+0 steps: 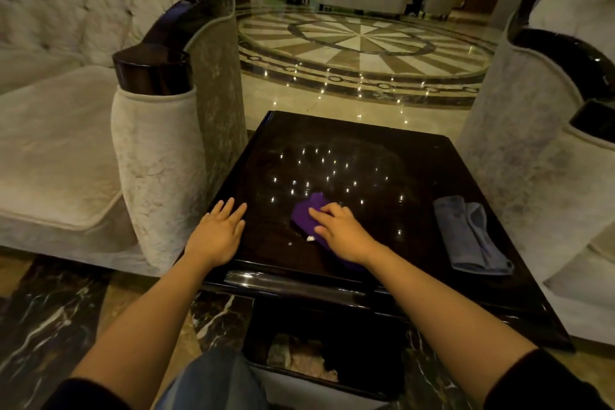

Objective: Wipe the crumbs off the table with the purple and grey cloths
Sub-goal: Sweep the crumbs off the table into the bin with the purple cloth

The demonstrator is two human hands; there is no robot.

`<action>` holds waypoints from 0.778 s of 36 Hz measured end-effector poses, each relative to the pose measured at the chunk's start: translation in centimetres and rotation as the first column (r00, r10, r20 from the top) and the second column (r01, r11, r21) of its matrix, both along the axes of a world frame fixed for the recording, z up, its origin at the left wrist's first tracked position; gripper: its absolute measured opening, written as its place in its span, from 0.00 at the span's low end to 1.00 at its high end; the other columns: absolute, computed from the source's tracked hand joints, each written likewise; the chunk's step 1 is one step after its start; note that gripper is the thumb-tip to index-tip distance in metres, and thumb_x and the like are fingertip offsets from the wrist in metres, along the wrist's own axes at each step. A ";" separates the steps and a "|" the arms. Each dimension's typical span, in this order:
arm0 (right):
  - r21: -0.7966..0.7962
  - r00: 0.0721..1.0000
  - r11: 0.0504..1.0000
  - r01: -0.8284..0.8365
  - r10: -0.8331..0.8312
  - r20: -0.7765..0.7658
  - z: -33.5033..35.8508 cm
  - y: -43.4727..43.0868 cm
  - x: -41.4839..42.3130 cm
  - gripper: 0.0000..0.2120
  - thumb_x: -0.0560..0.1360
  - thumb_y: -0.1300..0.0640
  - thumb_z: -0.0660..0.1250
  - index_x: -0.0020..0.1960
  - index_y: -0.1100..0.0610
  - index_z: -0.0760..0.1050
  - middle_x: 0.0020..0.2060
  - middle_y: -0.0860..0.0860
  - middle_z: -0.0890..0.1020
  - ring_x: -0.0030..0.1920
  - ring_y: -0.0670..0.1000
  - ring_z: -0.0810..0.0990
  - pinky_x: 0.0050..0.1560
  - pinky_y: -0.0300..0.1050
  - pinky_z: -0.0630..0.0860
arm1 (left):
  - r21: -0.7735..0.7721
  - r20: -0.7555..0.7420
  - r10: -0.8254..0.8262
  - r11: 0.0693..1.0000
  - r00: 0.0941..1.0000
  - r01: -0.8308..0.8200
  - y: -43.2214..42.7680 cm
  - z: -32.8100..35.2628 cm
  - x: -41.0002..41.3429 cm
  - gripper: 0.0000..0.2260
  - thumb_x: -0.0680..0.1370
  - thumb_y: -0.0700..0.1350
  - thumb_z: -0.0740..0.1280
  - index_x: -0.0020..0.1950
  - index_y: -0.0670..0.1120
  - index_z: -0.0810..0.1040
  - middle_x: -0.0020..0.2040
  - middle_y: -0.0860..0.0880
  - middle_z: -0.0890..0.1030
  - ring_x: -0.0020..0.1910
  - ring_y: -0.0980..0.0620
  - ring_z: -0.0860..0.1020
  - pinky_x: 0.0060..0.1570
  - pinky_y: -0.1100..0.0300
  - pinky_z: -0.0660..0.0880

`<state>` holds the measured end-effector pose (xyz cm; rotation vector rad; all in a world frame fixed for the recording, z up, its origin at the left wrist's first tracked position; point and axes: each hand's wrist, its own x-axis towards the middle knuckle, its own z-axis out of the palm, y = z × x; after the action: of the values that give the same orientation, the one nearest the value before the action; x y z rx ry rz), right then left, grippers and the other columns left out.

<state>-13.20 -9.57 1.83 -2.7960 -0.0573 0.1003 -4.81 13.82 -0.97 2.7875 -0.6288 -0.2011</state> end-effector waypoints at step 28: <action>-0.001 0.936 0.938 -0.348 0.347 0.062 0.4 1.4 -12.6 0.19 0.78 0.59 0.59 0.68 0.52 0.65 0.68 0.53 0.67 0.63 0.53 0.67 0.64 0.44 0.67 | 0.106 0.015 -0.009 0.994 1.000 0.008 -0.3 0.7 -0.1 0.21 0.82 0.49 0.46 0.75 0.48 0.51 0.77 0.44 0.51 0.76 0.45 0.49 0.73 0.47 0.51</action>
<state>-25.77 -8.19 2.22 -2.7482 -0.5673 0.0981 -4.91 13.49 -0.31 2.8907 -0.6518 -0.2211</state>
